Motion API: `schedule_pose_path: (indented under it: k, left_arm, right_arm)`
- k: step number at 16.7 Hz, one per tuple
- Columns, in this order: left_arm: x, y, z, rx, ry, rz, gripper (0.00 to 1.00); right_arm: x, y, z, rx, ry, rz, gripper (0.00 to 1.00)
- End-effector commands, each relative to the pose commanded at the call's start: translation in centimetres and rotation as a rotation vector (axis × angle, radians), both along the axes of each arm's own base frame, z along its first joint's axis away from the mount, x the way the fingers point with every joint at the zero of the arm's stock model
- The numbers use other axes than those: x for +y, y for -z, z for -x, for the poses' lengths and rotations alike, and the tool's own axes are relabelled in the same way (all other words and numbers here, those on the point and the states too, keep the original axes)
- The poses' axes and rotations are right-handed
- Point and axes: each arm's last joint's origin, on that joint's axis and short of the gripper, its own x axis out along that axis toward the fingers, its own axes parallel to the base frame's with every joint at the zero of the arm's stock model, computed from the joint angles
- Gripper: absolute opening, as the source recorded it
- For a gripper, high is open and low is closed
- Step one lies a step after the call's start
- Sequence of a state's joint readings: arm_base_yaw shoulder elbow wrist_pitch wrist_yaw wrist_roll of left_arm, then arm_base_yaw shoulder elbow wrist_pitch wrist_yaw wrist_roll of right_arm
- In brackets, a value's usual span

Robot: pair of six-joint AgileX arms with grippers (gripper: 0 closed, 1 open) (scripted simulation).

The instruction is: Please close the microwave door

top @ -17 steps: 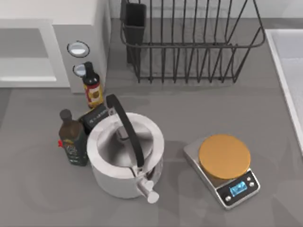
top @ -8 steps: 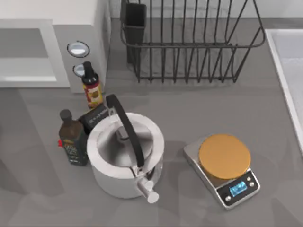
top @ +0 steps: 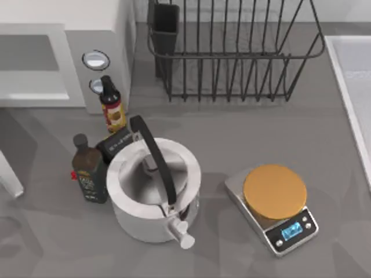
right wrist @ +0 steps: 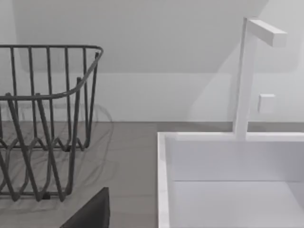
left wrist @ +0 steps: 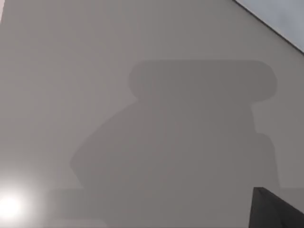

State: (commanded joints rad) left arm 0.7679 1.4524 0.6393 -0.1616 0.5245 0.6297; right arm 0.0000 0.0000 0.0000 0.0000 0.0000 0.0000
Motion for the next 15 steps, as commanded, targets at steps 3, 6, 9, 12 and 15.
schedule_pose_path:
  k: [3,6,9,12,15]
  left_arm:
    - [-4.4,0.0,0.2,-0.009,0.007,0.002,0.00]
    - [-5.9,0.2,0.6,-0.010,0.000,0.001,0.00]
    - [-5.9,0.3,0.6,-0.009,-0.001,0.006,0.00]
    - [-6.6,0.1,0.3,-0.009,-0.003,0.002,0.00]
    - [-9.1,0.0,-0.1,0.002,0.000,0.002,0.00]
  right_arm:
    - [0.0,0.0,0.0,0.000,0.000,0.000,1.00]
    - [0.0,0.0,0.0,0.000,0.000,0.000,1.00]
    - [0.0,0.0,0.0,0.000,0.000,0.000,1.00]
    - [0.0,0.0,0.0,0.000,0.000,0.000,1.00]
    - [0.0,0.0,0.0,0.000,0.000,0.000,1.00]
